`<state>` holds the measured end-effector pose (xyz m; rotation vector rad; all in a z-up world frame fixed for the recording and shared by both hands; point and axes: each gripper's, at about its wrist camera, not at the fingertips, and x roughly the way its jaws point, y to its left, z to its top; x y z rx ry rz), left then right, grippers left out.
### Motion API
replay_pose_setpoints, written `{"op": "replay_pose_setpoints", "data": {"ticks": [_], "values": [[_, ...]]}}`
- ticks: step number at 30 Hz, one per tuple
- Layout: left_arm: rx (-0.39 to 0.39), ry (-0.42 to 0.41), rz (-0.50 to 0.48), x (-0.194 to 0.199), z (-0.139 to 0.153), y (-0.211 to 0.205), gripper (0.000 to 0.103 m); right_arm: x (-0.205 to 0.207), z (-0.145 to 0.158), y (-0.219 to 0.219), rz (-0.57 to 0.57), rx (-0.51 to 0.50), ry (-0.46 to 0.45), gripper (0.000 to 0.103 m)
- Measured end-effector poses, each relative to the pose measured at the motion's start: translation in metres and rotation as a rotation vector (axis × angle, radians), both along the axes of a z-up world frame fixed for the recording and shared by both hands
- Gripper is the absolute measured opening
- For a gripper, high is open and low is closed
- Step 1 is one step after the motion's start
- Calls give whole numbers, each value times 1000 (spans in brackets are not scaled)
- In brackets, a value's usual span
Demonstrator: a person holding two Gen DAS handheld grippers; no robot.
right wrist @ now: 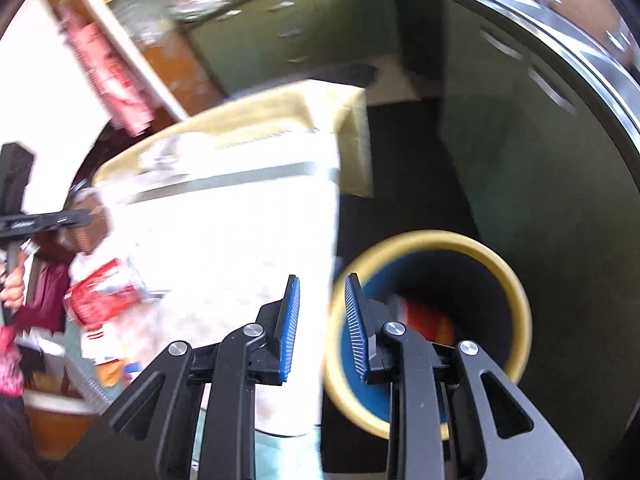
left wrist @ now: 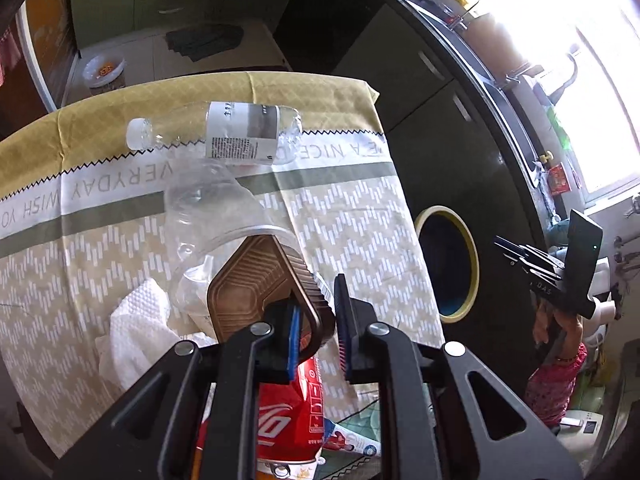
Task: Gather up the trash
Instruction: 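Carry the bucket over the yellow-rimmed bin and open right tool while left lifts the tray, then move right tool back over the table while left tool carries the brown tray toward the bin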
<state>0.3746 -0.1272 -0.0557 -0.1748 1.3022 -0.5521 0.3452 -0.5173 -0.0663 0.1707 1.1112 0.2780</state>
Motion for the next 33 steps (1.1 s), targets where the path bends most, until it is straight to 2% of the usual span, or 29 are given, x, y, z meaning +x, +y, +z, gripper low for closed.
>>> {"op": "replay_pose_setpoints", "data": {"ticks": [5,8,12,18,23,33], "values": [[-64,-1,-38,-15,15,8,14,9,24,86,190,60,-47,25],[-31,-53,-88,-29,28,9,14,17,32,119,249,96,-57,25],[30,-108,-168,-49,36,9,14,33,55,145,290,131,-80,25],[78,-174,-269,-72,39,9,14,37,85,197,455,145,-56,30],[85,-190,-302,-80,37,11,14,33,89,231,553,186,-47,31],[97,-202,-323,-84,36,11,14,22,85,260,649,149,-57,33]]}}
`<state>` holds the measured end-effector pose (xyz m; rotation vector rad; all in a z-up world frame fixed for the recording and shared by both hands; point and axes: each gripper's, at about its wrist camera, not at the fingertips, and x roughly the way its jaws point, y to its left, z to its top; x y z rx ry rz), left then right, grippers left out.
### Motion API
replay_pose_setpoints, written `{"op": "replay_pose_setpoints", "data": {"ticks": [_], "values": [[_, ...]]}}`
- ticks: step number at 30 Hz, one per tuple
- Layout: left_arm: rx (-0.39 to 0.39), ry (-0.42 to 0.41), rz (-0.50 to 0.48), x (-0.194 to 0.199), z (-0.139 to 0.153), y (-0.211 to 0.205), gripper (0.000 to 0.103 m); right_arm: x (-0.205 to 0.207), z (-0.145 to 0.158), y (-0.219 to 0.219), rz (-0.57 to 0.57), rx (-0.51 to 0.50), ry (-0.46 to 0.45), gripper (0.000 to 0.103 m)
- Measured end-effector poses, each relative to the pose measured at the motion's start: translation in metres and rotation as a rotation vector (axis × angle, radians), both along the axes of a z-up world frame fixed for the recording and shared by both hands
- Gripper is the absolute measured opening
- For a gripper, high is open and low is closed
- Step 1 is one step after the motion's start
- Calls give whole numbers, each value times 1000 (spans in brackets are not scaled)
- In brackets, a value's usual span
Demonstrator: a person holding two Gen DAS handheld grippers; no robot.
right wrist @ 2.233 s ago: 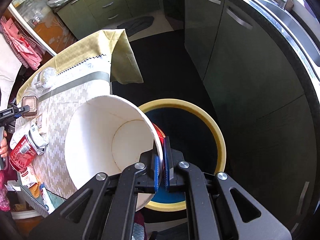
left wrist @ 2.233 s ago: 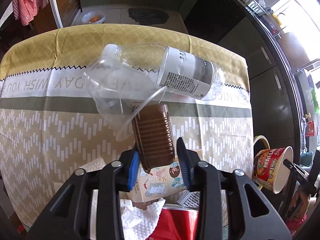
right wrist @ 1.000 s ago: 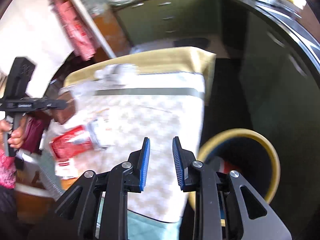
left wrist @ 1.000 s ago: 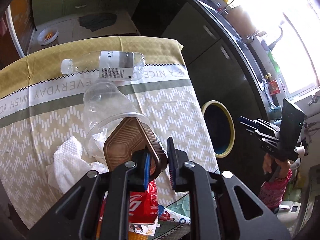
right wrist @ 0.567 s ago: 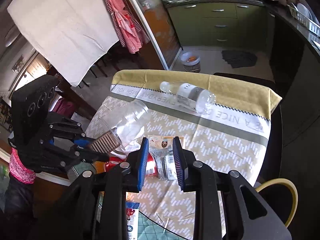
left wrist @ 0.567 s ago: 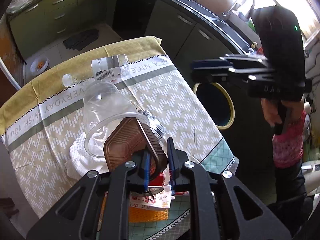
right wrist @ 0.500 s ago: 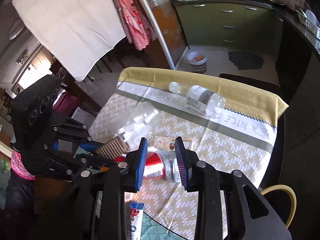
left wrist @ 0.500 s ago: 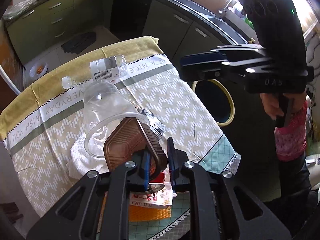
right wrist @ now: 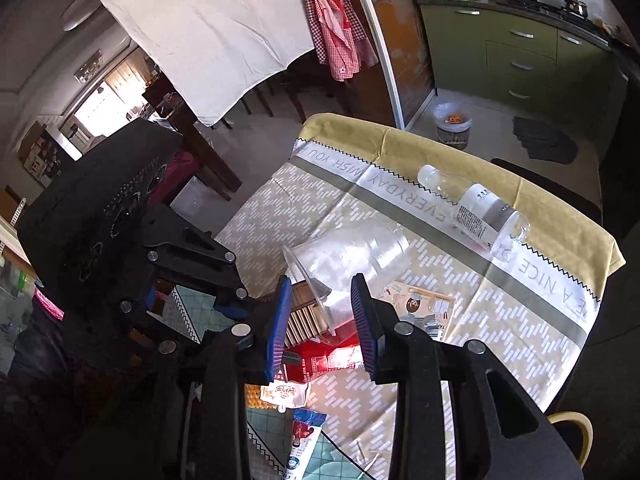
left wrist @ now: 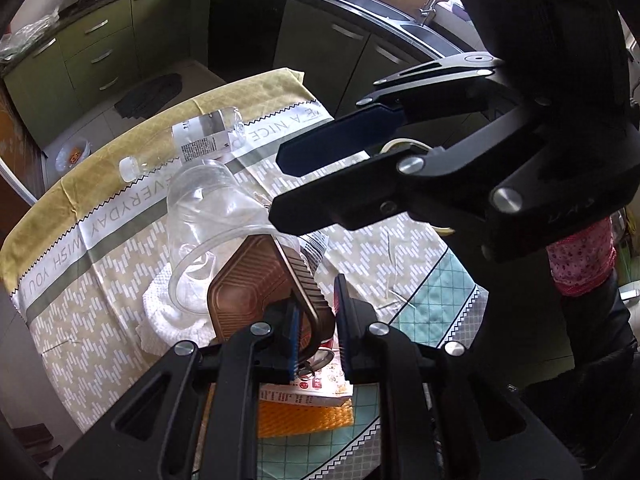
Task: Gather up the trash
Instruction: 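Move right tool back over the table while left tool carries the brown tray toward the bin, then lower the brown tray over the bin and open left tool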
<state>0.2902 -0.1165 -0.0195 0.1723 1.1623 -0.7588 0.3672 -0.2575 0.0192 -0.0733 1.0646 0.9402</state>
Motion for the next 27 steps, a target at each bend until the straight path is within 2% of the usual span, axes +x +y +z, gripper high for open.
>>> {"op": "replay_pose_setpoints", "data": {"ticks": [7,19,27], "values": [[-5,-7,-8,-2,2,-2,14,-4,-2,9,2,-45,-34,33],[-4,-22,-28,-8,6,-5,14,1,-11,14,1,-81,-40,33],[-25,-40,-31,-17,13,1,14,27,-21,-11,-117,-90,-17,33]]}}
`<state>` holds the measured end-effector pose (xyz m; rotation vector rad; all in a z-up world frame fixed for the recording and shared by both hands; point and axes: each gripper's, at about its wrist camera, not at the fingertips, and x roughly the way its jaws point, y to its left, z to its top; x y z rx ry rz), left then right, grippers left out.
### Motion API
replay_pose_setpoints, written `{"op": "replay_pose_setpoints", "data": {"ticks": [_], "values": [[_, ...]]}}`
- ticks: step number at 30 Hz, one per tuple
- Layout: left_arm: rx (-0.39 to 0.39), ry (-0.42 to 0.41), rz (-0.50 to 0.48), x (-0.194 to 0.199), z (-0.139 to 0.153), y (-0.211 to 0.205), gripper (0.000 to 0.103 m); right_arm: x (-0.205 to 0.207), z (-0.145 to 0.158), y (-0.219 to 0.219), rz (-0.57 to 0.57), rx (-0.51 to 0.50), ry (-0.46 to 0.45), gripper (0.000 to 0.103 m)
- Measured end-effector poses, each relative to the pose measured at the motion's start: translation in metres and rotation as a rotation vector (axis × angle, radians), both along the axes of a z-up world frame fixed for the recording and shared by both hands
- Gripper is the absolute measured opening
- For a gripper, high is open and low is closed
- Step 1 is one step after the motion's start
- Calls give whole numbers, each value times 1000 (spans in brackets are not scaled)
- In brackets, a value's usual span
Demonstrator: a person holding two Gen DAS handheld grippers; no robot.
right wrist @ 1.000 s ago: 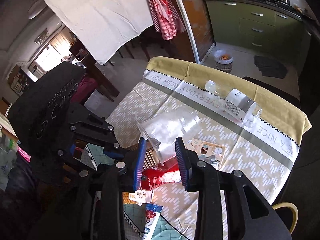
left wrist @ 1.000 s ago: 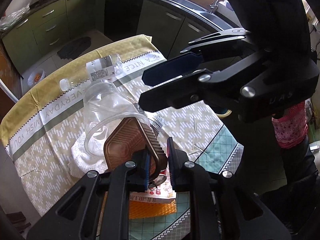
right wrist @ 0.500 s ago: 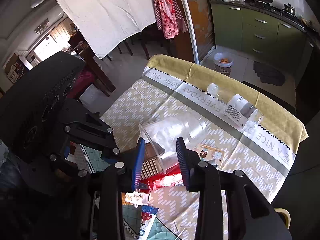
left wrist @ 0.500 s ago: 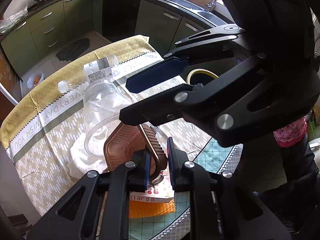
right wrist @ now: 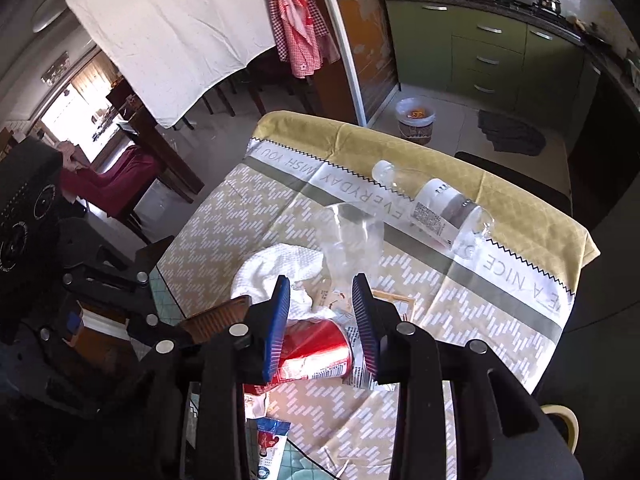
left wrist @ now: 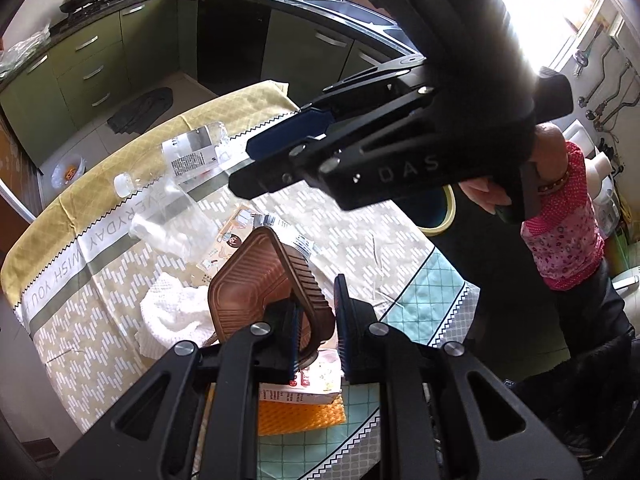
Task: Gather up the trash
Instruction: 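Lower the brown tray over the bin and open left tool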
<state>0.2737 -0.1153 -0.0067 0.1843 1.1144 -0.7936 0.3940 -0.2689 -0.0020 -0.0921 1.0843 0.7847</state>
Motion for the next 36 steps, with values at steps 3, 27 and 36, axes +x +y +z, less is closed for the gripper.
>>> {"op": "replay_pose_setpoints", "data": {"ticks": [3,27,36], "values": [[-11,3,14,2,-1,3,14,5,-4,-16,-43,25,25,33],[21,122,-377,10,-47,-285,14,-231,-24,-365,-702,226,-51,41],[123,155,-372,24,-111,-406,42,-276,-58,-419,-808,271,-10,41]]}}
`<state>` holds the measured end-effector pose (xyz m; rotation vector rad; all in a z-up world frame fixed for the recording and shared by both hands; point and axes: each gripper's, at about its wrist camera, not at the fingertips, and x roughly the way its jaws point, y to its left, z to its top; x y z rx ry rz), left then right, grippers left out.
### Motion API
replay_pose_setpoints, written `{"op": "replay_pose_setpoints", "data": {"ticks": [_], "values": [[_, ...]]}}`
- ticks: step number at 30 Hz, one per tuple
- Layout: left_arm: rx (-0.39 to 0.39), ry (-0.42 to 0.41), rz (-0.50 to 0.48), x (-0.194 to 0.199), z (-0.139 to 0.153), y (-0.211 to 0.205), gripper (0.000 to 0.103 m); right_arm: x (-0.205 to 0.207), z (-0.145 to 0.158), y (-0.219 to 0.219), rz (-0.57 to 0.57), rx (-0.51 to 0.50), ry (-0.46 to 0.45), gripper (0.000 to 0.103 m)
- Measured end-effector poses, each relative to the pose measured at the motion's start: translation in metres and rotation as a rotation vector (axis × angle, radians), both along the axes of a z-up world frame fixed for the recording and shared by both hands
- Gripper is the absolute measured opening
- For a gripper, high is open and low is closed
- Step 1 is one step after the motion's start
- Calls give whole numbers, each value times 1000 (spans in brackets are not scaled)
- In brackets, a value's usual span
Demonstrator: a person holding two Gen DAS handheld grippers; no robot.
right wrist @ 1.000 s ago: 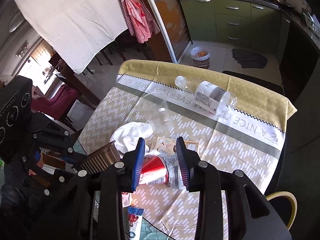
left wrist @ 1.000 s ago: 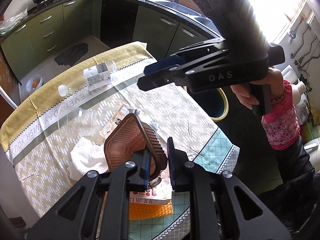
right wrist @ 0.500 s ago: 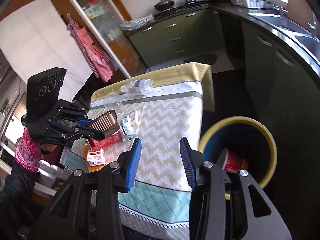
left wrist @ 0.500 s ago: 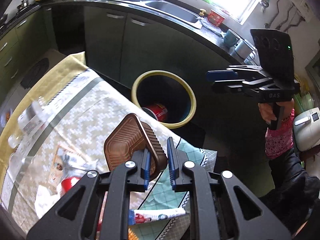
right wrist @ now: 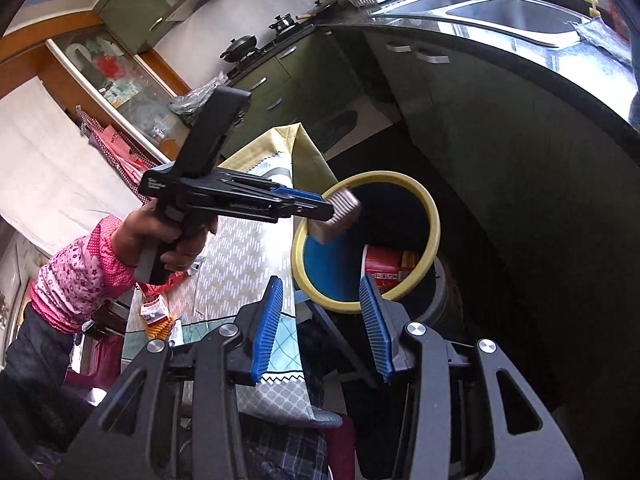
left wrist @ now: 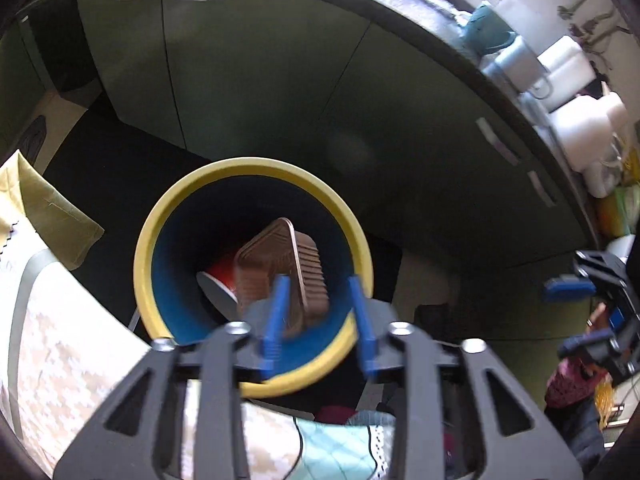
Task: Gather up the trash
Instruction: 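Lower the brown tray over the bin and open left tool, then grasp the clear plastic cup with left tool while right tool reaches the red cola can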
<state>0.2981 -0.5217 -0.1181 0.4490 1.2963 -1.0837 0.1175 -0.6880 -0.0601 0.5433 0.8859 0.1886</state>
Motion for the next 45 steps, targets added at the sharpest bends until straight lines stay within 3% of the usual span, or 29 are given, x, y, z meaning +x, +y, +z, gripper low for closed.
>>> {"op": "replay_pose_setpoints", "data": {"ticks": [4,8,15,21,22,27,31,37,45], "values": [[27,8,24,1,-3,-3,44,-3,-5,-3,-6,4,11,41],[-44,-31,37,0,40,27,44,5,-7,4,23,6,13,41],[-152,-165,198,-4,144,166,61,48,-6,59,177,-19,11,41],[-181,-256,392,-19,187,299,74,106,9,155,371,-76,-2,41],[-177,-263,429,-20,188,320,78,116,11,172,398,-84,-3,41],[-186,-236,568,-11,177,404,79,168,29,260,545,-154,-19,41],[-178,-194,652,11,152,447,79,220,40,305,552,-202,-5,41],[-166,-119,656,76,102,470,79,277,38,344,566,-221,32,41],[-181,2,653,164,29,481,79,292,4,344,577,-245,119,43]]}}
